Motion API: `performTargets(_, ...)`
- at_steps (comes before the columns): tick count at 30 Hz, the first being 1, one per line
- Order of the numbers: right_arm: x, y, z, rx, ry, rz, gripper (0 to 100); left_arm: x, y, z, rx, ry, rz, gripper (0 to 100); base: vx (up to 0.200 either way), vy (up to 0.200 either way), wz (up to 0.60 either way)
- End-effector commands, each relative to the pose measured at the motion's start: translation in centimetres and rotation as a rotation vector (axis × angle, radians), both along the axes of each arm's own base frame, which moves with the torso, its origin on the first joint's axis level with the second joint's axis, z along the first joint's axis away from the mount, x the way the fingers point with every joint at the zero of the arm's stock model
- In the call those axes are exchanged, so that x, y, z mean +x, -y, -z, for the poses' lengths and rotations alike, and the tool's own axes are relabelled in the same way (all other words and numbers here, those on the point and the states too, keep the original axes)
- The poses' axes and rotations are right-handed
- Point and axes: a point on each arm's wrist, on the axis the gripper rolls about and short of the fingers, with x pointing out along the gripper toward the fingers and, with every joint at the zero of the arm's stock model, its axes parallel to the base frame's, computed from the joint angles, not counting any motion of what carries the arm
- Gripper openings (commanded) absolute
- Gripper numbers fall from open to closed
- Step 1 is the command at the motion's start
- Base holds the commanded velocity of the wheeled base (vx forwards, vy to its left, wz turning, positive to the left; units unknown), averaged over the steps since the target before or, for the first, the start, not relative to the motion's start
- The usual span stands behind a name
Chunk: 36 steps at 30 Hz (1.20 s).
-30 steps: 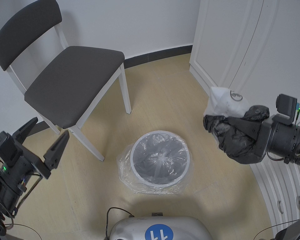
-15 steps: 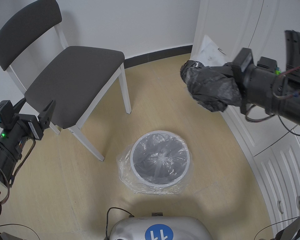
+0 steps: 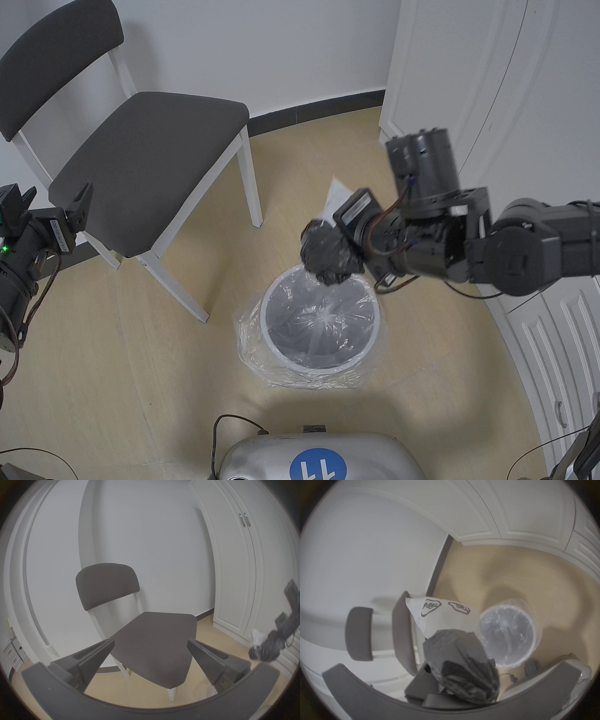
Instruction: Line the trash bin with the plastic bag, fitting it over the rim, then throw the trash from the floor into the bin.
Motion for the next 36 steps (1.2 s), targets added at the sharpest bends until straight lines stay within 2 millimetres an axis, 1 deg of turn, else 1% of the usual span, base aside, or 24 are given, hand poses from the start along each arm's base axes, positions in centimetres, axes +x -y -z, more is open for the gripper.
performTargets(1, 1.9, -1.8, 5.7, -0.118, -0.176, -0.064, 0, 0.3, -0.4, 0.1, 0.002, -0.005, -0.025, 100, 0.000, 0.000, 0.00)
performTargets(4, 2.8, -2.2, 7.0, -0.145, -0.233, -0.079, 0, 0.3, -0.4, 0.1, 0.002, -0.007, -0.027, 100, 0.000, 0.000, 0.00)
performTargets(5, 2.8, -2.2, 7.0, -0.145, -0.233, -0.079, 0, 0.3, -0.4, 0.1, 0.002, -0.007, -0.027, 100, 0.000, 0.000, 0.00)
performTargets(6, 3.4, -2.7, 8.2, -0.173, -0.268, -0.075, 0, 0.4, -0.4, 0.2, 0.009, -0.012, -0.028, 100, 0.000, 0.000, 0.00)
performTargets(9, 3.5, -2.8, 8.9, -0.192, -0.296, -0.082, 0, 0.4, -0.4, 0.3, 0.014, -0.016, -0.029, 100, 0.000, 0.000, 0.00)
performTargets(13, 3.8, -3.1, 10.4, -0.217, -0.326, -0.084, 0, 0.4, -0.4, 0.4, 0.017, -0.019, -0.028, 100, 0.000, 0.000, 0.00)
performTargets(15, 4.2, -3.3, 11.9, -0.234, -0.356, -0.092, 0, 0.4, -0.4, 0.4, 0.018, -0.019, -0.030, 100, 0.000, 0.000, 0.00)
performTargets(20, 5.4, -2.9, 14.5, -0.270, -0.401, -0.099, 0, 0.4, -0.4, 0.4, 0.017, -0.020, -0.030, 100, 0.000, 0.000, 0.00)
performTargets(22, 6.0, -2.7, 15.2, -0.269, -0.413, -0.091, 0, 0.4, -0.4, 0.4, 0.017, -0.020, -0.030, 100, 0.000, 0.000, 0.00)
performTargets(28, 7.8, -2.0, 15.8, -0.228, -0.419, -0.065, 0, 0.3, -0.4, 0.3, 0.016, -0.016, -0.030, 100, 0.000, 0.000, 0.00)
performTargets(31, 8.4, -1.6, 15.7, -0.192, -0.404, -0.050, 0, 0.2, -0.4, 0.2, 0.015, -0.011, -0.030, 100, 0.000, 0.000, 0.00)
performTargets(32, 8.7, -1.5, 15.9, -0.166, -0.396, -0.040, 0, 0.2, -0.4, 0.2, 0.014, -0.010, -0.030, 100, 0.000, 0.000, 0.00)
performTargets(36, 9.4, -1.0, 16.5, -0.152, -0.397, -0.020, 0, 0.3, -0.4, 0.3, 0.014, -0.013, -0.029, 100, 0.000, 0.000, 0.00)
